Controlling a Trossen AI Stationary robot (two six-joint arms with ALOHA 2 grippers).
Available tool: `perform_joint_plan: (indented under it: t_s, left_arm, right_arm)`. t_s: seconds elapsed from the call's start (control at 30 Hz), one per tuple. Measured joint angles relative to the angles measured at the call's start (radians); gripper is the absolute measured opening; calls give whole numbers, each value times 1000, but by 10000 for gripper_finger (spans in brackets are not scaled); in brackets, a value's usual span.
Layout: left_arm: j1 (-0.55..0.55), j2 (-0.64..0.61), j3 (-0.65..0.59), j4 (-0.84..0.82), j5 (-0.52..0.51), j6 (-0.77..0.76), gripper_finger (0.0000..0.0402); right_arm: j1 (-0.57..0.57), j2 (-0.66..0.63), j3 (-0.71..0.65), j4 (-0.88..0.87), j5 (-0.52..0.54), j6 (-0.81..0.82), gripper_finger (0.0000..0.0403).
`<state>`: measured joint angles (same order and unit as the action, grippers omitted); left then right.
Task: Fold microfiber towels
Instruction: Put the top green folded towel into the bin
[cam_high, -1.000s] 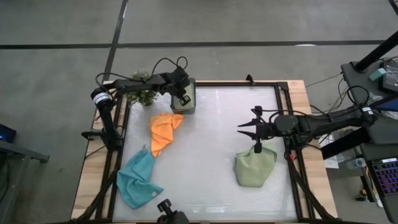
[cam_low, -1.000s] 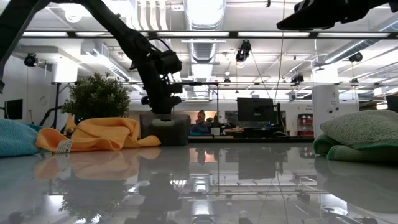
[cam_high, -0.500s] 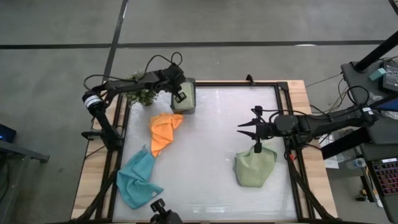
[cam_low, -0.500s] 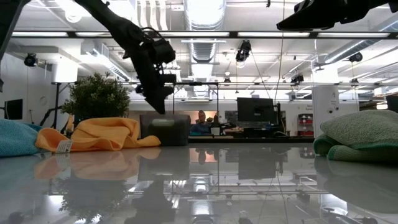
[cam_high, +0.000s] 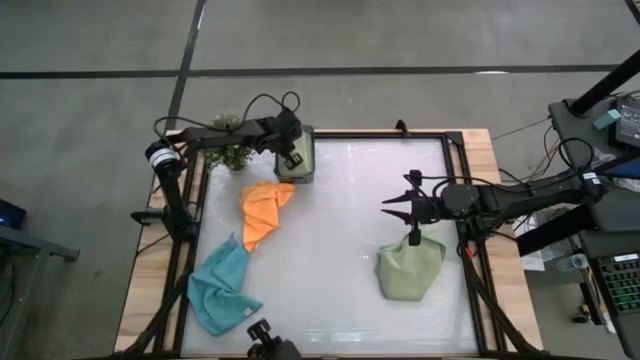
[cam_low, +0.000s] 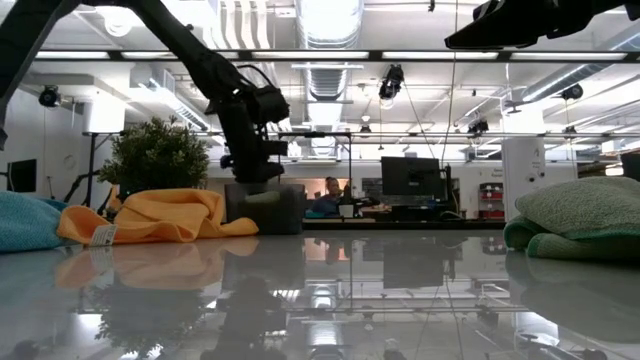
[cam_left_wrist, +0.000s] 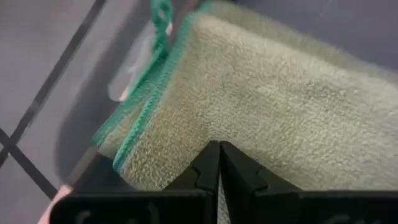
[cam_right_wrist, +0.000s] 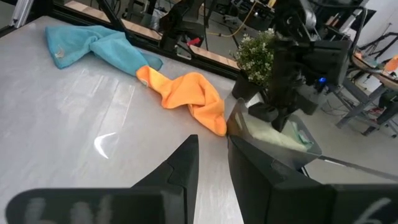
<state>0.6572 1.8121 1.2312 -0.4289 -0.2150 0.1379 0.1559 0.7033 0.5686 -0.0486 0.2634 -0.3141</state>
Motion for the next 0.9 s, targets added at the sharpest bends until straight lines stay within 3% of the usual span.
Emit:
perform_joint_plan:
  t_s: [0.3, 0.43, 0.9]
  left_arm:
    - [-50, -132, 6, -90, 75, 0, 0]
    - [-61, -127, -10, -144, 106, -11, 0]
    - [-80, -46, -62, -51, 154, -26, 0]
  right_arm:
    - [-6, 0, 0, -1, 0, 0, 79]
    - [-6, 0, 0, -2, 0, 4, 79]
    - [-6, 0, 0, -3, 0, 0, 79]
